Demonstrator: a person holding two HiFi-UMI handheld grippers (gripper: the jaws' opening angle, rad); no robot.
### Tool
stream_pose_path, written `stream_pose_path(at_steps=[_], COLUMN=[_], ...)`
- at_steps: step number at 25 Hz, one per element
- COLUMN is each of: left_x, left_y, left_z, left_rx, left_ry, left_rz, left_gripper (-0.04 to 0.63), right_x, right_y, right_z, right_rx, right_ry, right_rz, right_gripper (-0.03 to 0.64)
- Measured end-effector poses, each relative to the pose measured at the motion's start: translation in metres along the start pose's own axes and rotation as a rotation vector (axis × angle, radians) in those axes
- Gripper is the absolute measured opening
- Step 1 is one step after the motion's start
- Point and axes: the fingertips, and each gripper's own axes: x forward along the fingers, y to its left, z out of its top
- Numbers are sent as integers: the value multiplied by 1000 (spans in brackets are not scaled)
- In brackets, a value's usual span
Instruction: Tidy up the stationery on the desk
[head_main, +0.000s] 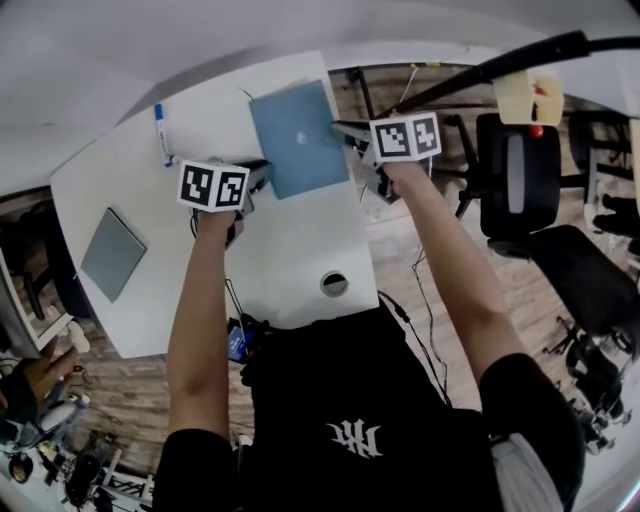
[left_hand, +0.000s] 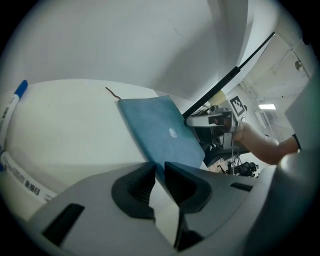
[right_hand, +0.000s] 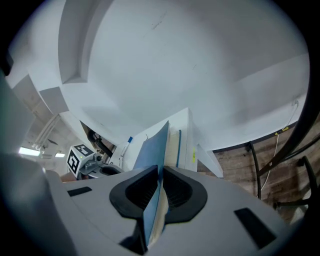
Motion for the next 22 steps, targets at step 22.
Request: stream_pose_path(at_steps=[22], left_x=[8], left_y=[30], left_z=[66], left_rx=[37], left_ry=[2], left_rz=[59], left_gripper=[66], right_x=[22], right_y=[-27], right_z=[62], right_rx=[11], right_ry=[-64], right_rz=[-22], right_gripper=[58])
